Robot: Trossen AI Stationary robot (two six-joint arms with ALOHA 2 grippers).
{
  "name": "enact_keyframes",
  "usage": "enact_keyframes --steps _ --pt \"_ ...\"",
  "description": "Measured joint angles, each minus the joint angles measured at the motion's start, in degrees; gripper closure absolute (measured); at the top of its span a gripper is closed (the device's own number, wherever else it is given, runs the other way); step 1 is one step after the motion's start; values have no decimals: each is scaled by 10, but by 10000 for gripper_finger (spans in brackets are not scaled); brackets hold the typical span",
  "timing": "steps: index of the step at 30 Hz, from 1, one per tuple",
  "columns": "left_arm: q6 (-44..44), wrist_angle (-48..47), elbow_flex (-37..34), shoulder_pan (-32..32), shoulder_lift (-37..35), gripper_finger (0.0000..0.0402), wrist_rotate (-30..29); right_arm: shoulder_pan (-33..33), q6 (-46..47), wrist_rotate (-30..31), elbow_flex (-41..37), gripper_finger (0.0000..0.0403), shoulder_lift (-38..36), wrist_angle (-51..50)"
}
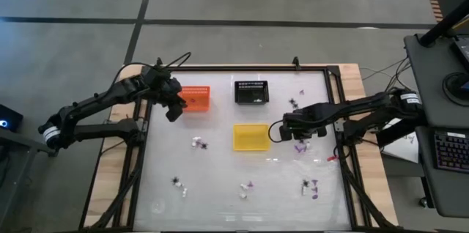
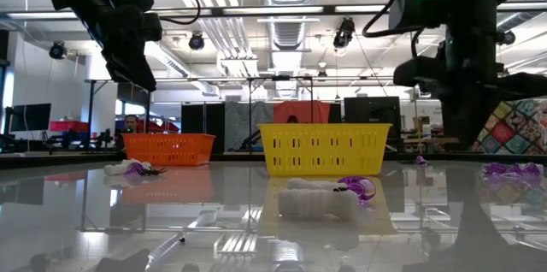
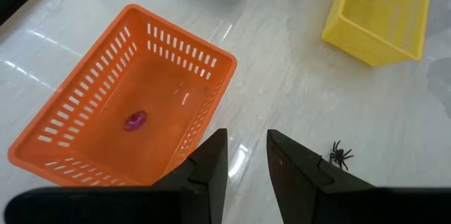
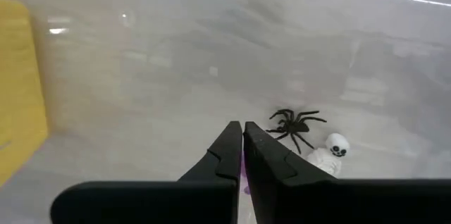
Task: Sort Halloween decoration
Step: Put the black spider toy into the yellow bin
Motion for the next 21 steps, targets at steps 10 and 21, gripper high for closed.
enact_keyframes --steps 10,21 --pt "0 -4 0 0 0 319 0 0 -44 -18 -2 369 8 -5" --pt "0 -4 0 0 0 319 4 0 -73 -15 -14 277 8 -8"
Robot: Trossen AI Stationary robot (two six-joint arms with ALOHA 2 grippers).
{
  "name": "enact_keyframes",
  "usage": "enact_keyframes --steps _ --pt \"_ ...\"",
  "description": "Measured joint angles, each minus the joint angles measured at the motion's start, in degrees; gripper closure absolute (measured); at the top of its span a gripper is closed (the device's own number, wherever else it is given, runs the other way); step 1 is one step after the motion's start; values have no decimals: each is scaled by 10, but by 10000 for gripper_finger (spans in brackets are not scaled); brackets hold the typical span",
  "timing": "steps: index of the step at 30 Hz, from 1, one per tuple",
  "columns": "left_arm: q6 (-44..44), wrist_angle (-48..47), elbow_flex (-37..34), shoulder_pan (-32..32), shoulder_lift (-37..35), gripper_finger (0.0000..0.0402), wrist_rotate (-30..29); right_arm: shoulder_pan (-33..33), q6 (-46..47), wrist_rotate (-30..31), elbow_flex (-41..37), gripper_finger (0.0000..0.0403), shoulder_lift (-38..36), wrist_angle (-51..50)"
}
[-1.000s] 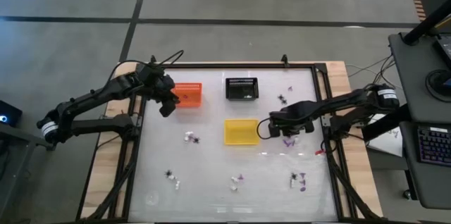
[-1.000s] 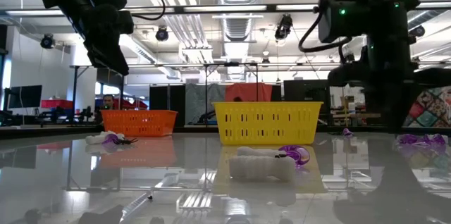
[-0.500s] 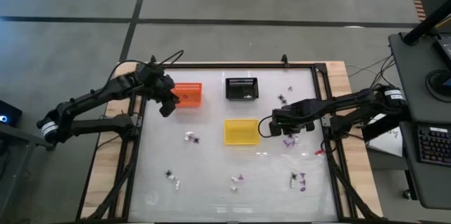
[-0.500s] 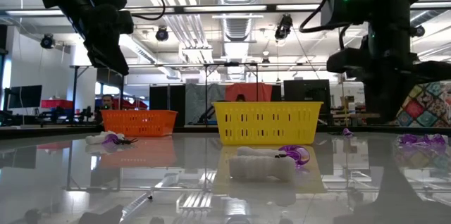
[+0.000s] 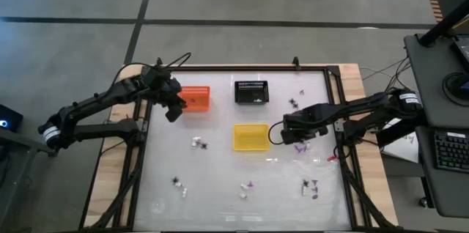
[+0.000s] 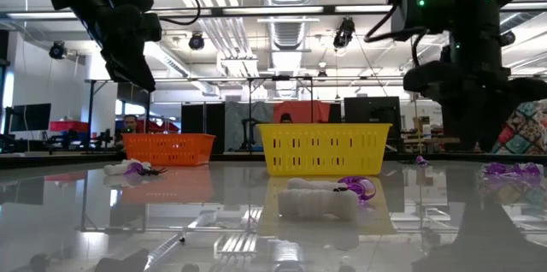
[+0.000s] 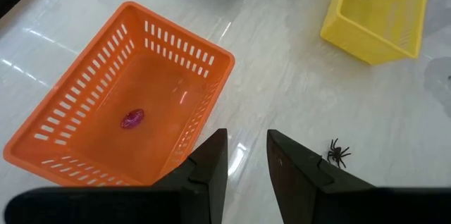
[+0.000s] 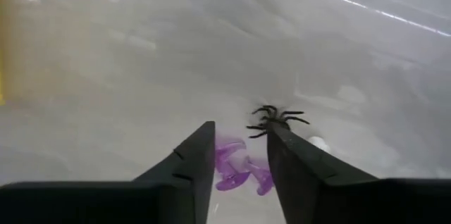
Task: Sort Halloween decoration
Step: Put the black spider toy into the yellow bin
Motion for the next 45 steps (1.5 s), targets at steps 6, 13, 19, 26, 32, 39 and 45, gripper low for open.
enact_keyframes --steps 6,13,19,26,32,39,45 --pt "0 0 0 0 0 319 0 0 33 0 -27 249 0 0" --pt "0 0 0 0 0 319 0 0 33 12 -54 247 0 40" --pt "0 0 0 0 0 319 0 -1 58 19 -84 247 -2 73" --pt "-3 0 0 0 0 319 0 -1 63 17 -90 276 -2 93" --pt "-4 0 0 0 0 319 1 -2 63 10 -83 367 -1 101" --pt "-4 0 1 0 0 319 0 -2 63 -1 -83 392 -1 100" --pt "-4 0 1 0 0 319 0 -2 64 -6 -75 394 -11 93"
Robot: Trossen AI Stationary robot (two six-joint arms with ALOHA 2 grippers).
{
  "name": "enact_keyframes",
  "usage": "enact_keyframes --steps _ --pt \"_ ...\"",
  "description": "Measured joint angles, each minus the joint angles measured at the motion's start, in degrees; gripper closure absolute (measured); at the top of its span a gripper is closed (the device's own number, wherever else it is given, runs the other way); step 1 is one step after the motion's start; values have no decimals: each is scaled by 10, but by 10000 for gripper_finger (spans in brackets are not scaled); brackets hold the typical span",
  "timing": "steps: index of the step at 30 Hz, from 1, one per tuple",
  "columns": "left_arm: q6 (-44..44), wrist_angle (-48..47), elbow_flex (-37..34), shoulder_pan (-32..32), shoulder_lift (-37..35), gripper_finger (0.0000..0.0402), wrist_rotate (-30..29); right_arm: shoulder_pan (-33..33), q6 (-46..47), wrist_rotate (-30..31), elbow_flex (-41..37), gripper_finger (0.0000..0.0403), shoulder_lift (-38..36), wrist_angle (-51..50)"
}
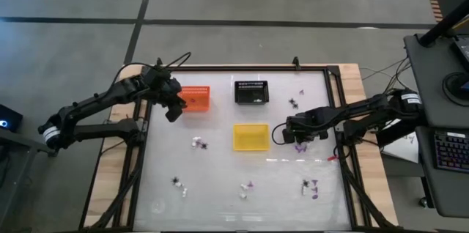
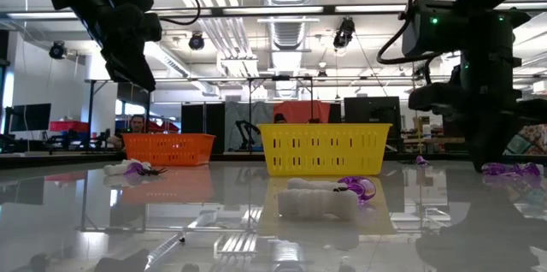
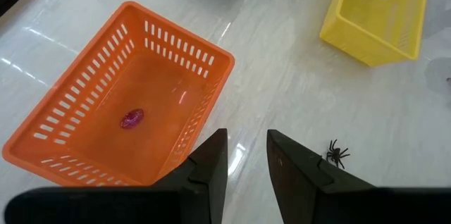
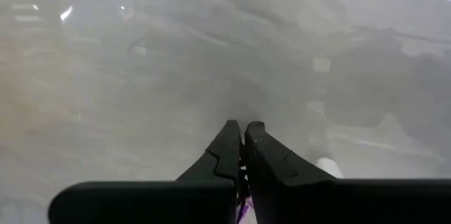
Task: Sort Halloween decoration
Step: Put the black spider toy into the yellow bin
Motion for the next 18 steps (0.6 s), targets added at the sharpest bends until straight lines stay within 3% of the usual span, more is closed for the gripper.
enact_keyframes --steps 6,12,18 --pt "0 0 0 0 0 319 0 0 -10 -3 29 394 -20 -1" --pt "0 0 0 0 0 319 0 0 -14 34 75 394 -20 17" --pt "0 0 0 0 0 319 0 0 -42 88 105 394 -19 124"
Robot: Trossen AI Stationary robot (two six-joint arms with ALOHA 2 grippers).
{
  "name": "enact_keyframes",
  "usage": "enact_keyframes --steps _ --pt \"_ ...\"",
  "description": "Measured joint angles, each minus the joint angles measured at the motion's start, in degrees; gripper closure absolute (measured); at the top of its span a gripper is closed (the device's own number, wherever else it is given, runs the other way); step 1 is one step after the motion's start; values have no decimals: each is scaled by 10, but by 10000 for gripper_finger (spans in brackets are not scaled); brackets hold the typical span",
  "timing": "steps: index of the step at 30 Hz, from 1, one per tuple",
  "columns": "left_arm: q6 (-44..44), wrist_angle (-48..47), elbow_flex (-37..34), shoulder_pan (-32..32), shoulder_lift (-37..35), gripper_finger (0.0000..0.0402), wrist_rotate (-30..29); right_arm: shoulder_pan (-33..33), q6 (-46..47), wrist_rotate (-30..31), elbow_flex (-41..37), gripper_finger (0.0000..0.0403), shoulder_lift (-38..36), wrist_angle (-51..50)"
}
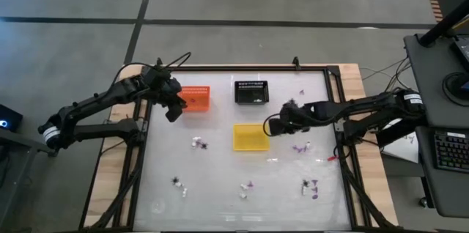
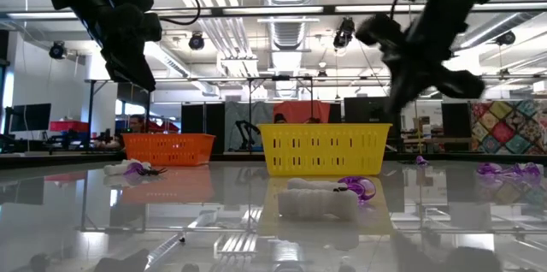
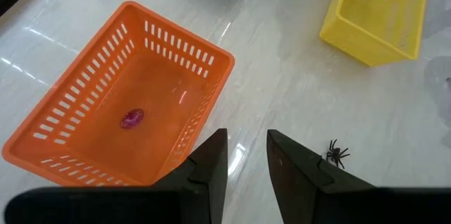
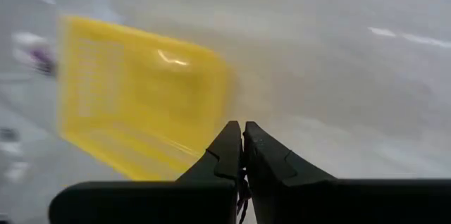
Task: Sort Halloween decoration
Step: Put the black spider toy into the yellow bin
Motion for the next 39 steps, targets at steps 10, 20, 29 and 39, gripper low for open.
enact_keyframes --steps 10,20,29,39 --pt "0 0 0 0 0 319 0 0 -21 34 1 394 0 123" --pt "0 0 0 0 0 319 0 0 -30 34 1 394 18 204" --pt "-2 0 0 0 0 319 0 0 -34 -9 1 394 102 299" --pt "-2 0 0 0 0 319 0 1 -89 -55 24 391 120 295"
